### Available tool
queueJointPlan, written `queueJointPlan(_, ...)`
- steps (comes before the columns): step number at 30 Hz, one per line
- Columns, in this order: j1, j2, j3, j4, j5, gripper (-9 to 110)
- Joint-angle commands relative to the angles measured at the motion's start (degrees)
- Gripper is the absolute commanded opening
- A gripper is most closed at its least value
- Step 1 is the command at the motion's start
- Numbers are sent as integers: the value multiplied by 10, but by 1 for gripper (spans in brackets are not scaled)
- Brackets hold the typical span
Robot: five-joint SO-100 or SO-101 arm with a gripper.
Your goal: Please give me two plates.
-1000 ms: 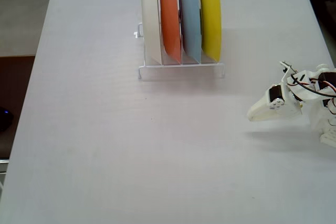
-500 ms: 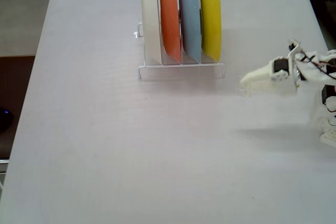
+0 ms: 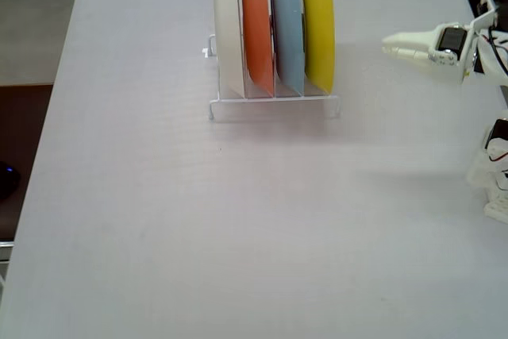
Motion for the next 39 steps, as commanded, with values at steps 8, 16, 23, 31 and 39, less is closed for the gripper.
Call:
queueJointPlan(8,54,-175,-204,83,-167,33)
queueJointPlan(16,71,-338,-331,99,-208,32)
queueJointPlan(23,77,-451,-414,112,-236,34)
queueJointPlan(31,92,-551,-504,130,-282,36)
queueJointPlan(39,115,-610,-554,141,-332,33)
